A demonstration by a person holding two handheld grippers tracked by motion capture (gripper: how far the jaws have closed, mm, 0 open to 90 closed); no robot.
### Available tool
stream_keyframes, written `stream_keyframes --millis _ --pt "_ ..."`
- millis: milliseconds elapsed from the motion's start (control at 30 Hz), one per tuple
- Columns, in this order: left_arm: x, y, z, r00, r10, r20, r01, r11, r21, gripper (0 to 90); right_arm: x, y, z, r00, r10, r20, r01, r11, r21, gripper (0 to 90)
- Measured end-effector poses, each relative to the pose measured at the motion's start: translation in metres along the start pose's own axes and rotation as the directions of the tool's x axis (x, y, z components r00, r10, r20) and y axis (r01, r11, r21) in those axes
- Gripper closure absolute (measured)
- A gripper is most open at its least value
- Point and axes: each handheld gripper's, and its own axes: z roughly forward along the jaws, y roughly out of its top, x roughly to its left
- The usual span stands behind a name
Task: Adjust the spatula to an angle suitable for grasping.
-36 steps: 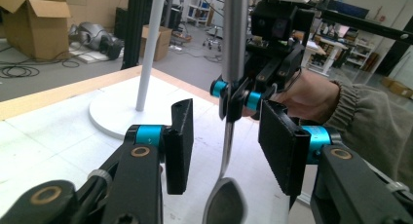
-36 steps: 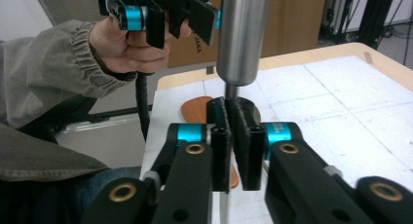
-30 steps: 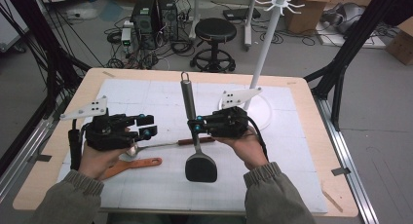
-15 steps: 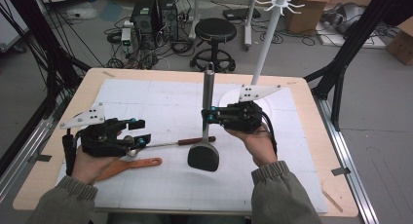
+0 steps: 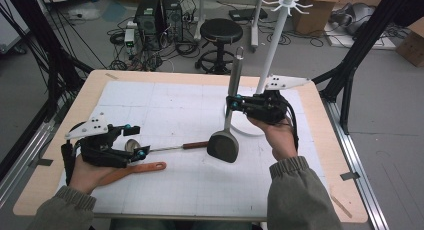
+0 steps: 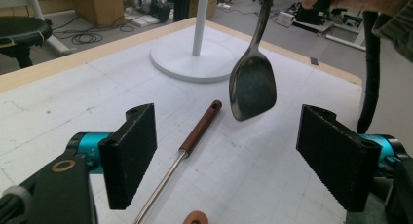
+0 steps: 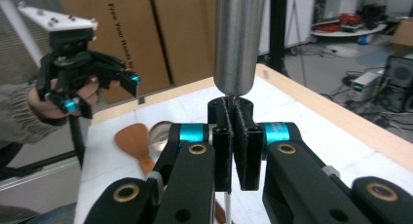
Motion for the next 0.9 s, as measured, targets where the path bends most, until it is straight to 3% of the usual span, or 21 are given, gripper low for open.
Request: stream_keyframes --millis 400,533,900 --pt "0.001 -0.013 0.002 0.9994 -0.005 -0.036 0.006 0.9996 0.026 13.0 -0.013 0.012 -0.011 0.9980 0.010 0.063 -0.010 1.000 0.003 87.7" --pt "0.000 -0.017 0.001 0.9990 0.010 -0.043 -0.009 0.9993 0.036 12.1 -0.016 0.016 -0.014 0.9965 0.007 0.083 -0.008 1.000 0.003 87.7" --pt "0.003 -0.021 0.000 0.9980 0.002 -0.063 0.000 0.9993 0.036 9.0 -0.023 0.029 -0.025 0.9920 0.010 0.126 -0.009 1.000 -0.006 87.7"
